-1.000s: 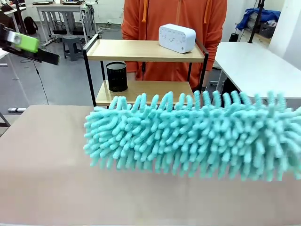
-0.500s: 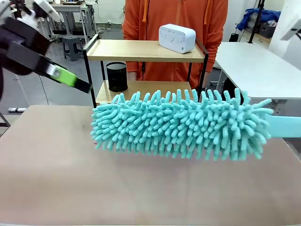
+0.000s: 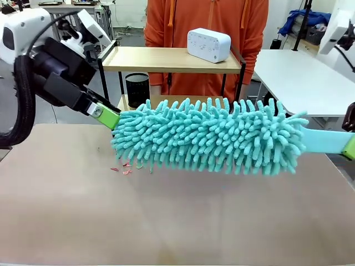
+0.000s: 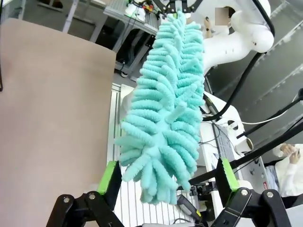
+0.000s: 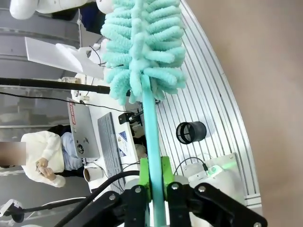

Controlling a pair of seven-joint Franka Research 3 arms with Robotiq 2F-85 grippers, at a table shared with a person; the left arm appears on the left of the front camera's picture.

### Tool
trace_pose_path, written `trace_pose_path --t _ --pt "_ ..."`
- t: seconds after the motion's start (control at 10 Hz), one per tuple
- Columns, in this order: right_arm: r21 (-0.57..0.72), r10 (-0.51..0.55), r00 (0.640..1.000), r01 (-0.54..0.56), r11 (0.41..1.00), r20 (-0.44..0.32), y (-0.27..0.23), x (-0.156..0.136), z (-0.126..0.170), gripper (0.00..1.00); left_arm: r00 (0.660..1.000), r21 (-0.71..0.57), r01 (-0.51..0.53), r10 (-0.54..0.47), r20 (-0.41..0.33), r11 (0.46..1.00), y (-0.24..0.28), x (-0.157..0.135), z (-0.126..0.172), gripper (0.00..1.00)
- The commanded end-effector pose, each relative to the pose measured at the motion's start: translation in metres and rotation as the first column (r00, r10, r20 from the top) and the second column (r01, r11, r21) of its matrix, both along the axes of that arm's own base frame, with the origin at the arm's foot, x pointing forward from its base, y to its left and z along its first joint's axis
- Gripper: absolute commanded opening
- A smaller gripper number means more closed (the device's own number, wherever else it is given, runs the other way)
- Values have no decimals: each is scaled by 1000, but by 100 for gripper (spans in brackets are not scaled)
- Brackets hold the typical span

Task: Clean the shelf.
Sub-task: Hand the Duster back to the human.

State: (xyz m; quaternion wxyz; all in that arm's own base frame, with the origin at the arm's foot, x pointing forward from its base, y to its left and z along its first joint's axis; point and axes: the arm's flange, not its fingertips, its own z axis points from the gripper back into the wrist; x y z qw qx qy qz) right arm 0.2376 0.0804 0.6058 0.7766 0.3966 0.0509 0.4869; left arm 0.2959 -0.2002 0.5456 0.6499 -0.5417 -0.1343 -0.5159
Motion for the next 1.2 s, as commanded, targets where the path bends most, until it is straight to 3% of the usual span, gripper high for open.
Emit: trace_pose_path --t 0.0,0.3,0.4,1.1 --pt "75 7 1000 -7 997 -4 -6 -1 -4 13 999 -26 21 -20 25 999 -16 7 -2 100" --pt "85 -10 999 12 996 -34 -12 6 -9 13 997 -16 63 -62 42 998 -31 -1 0 100" --pt "63 -47 998 49 997 -30 -14 8 -12 13 999 -9 27 -27 26 1000 -28 -3 2 100" --pt "27 -22 999 23 999 -32 -7 4 -7 13 998 -12 55 -55 -1 998 -41 6 -7 100"
